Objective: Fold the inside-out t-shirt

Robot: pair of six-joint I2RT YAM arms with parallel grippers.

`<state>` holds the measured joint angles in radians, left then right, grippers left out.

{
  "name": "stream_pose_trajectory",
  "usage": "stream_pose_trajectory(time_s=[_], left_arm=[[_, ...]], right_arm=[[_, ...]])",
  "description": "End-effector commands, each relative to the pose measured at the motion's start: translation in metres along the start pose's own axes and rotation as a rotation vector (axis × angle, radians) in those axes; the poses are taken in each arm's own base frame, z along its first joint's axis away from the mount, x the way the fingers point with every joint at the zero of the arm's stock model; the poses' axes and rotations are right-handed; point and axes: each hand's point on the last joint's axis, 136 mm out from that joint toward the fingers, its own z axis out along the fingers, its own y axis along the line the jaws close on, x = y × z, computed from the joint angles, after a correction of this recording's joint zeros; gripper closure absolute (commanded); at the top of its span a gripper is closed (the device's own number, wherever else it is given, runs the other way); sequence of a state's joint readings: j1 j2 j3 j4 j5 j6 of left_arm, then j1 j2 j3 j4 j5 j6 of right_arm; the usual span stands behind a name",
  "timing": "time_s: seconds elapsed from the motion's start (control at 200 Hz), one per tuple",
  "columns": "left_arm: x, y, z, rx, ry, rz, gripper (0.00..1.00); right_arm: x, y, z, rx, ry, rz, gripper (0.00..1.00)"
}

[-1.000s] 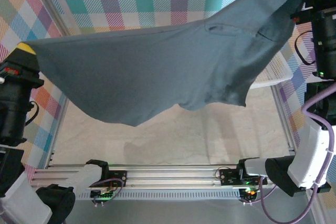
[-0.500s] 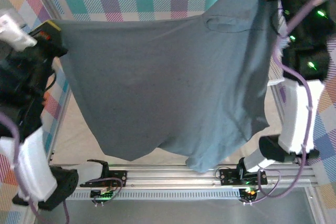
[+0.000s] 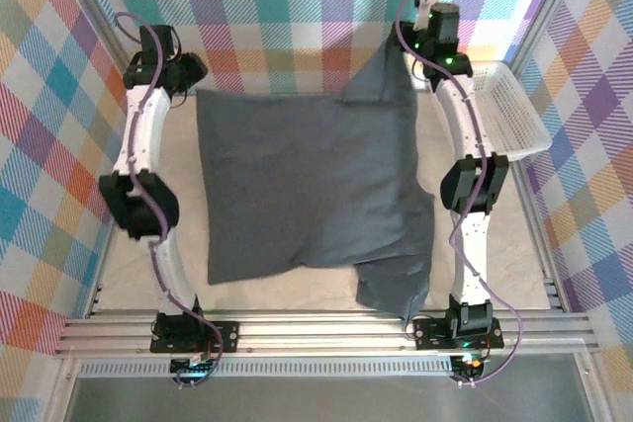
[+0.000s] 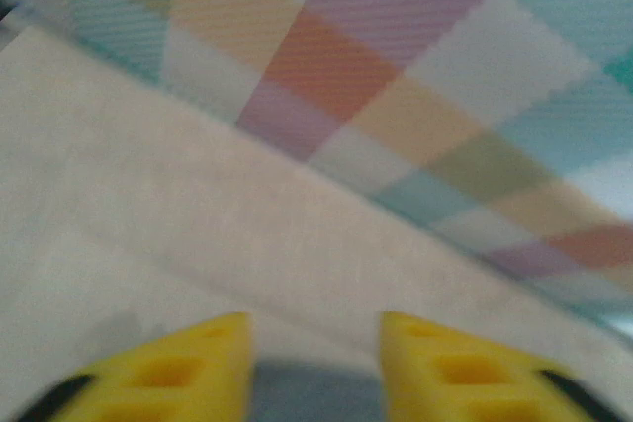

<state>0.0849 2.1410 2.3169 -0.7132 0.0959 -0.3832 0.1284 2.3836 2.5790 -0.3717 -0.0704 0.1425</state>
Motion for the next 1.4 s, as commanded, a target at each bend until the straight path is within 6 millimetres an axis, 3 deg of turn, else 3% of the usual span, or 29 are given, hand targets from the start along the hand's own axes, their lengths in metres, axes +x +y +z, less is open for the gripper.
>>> stream_pose_trajectory(time_s=[0.0, 0.115, 0.17, 0.235, 0.275, 0.39, 0.495, 0.61, 0.765, 0.91, 1.02, 1.265, 1.335, 1.4], left_arm=[[-0.026, -0.003, -0.032, 0.066, 0.022, 0.028, 0.45], [-0.004, -0.031, -0.060, 0.193, 0.112, -0.084, 0.44], [0.020, -0.046, -0.075, 0.228, 0.152, -0.106, 0.44], [0.062, -0.057, -0.087, 0.228, 0.189, -0.093, 0.44], [0.085, -0.063, -0.099, 0.227, 0.197, -0.077, 0.45], [0.166, -0.057, -0.104, 0.145, 0.278, -0.045, 0.47], [0.231, -0.041, -0.088, 0.097, 0.381, -0.028, 0.51], [0.270, -0.012, -0.064, 0.003, 0.463, -0.013, 0.57], [0.297, 0.023, -0.030, -0.134, 0.503, 0.014, 0.70], [0.320, 0.049, 0.008, -0.218, 0.549, -0.015, 0.77], [0.321, 0.067, 0.033, -0.265, 0.530, -0.042, 0.80], [0.296, 0.095, 0.083, -0.297, 0.511, -0.103, 0.78], [0.282, 0.085, 0.091, -0.233, 0.513, -0.118, 0.77], [0.264, 0.067, 0.084, -0.170, 0.499, -0.108, 0.74]], right_arm=[[-0.050, 0.030, -0.046, -0.080, -0.053, 0.014, 0.40], [-0.043, 0.043, -0.083, -0.106, 0.055, 0.061, 0.40], [-0.029, 0.045, -0.101, -0.100, 0.134, 0.095, 0.40], [-0.007, 0.050, -0.121, -0.106, 0.229, 0.131, 0.41], [0.016, 0.052, -0.134, -0.113, 0.298, 0.168, 0.41], [0.088, 0.048, -0.162, -0.099, 0.395, 0.279, 0.44], [0.164, 0.035, -0.176, -0.044, 0.476, 0.391, 0.49], [0.238, 0.025, -0.178, 0.023, 0.624, 0.479, 0.54], [0.303, 0.011, -0.160, 0.101, 0.747, 0.540, 0.66], [0.334, -0.002, -0.139, 0.165, 0.789, 0.562, 0.68], [0.348, -0.008, -0.124, 0.226, 0.801, 0.549, 0.67], [0.356, -0.016, -0.092, 0.305, 0.807, 0.576, 0.66], [0.342, -0.014, -0.085, 0.293, 0.792, 0.572, 0.66], [0.320, -0.007, -0.085, 0.259, 0.777, 0.554, 0.65]])
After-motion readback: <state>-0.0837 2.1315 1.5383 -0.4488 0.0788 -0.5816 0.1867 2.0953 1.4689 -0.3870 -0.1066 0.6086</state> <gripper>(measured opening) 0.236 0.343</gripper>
